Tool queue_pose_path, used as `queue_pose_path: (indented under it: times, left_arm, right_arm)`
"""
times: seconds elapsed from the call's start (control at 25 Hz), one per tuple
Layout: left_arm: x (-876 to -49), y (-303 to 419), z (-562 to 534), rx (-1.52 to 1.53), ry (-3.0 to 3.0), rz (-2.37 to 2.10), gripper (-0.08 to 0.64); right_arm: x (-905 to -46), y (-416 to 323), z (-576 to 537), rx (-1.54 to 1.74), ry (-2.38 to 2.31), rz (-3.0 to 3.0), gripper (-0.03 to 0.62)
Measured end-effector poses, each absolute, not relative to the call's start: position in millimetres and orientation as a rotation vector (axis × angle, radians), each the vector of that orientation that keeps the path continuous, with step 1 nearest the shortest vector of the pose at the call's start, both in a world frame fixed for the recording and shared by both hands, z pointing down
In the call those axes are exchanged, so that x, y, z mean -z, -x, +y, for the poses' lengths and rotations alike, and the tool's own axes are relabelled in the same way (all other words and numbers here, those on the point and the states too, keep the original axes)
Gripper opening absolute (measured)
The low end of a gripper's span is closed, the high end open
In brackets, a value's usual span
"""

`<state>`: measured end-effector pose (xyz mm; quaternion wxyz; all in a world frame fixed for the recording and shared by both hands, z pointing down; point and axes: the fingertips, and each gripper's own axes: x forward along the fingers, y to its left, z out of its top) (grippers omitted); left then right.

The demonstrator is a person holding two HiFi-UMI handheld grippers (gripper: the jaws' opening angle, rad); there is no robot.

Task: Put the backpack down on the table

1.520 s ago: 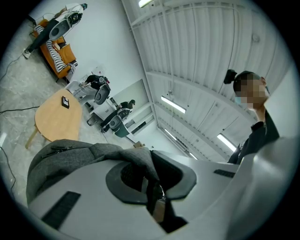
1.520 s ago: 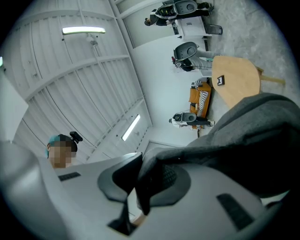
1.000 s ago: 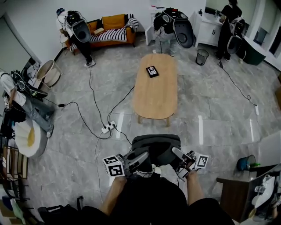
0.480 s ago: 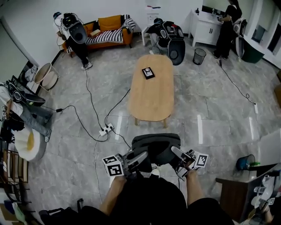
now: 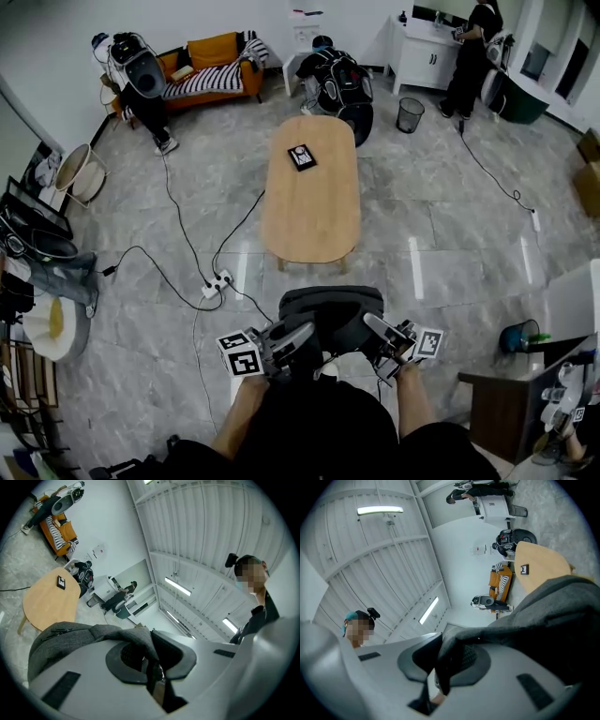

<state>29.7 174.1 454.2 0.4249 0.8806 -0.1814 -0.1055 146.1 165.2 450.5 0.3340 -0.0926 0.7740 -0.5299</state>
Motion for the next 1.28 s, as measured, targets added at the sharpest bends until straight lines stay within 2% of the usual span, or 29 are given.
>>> queue_pose_path:
  times: [1.28]
  left_arm:
    - [-451,71,29,0.228,-2.273,-0.308,0.041]
  right_arm:
    - [-448,-46,27,1.352,0.399,1.993,0.047]
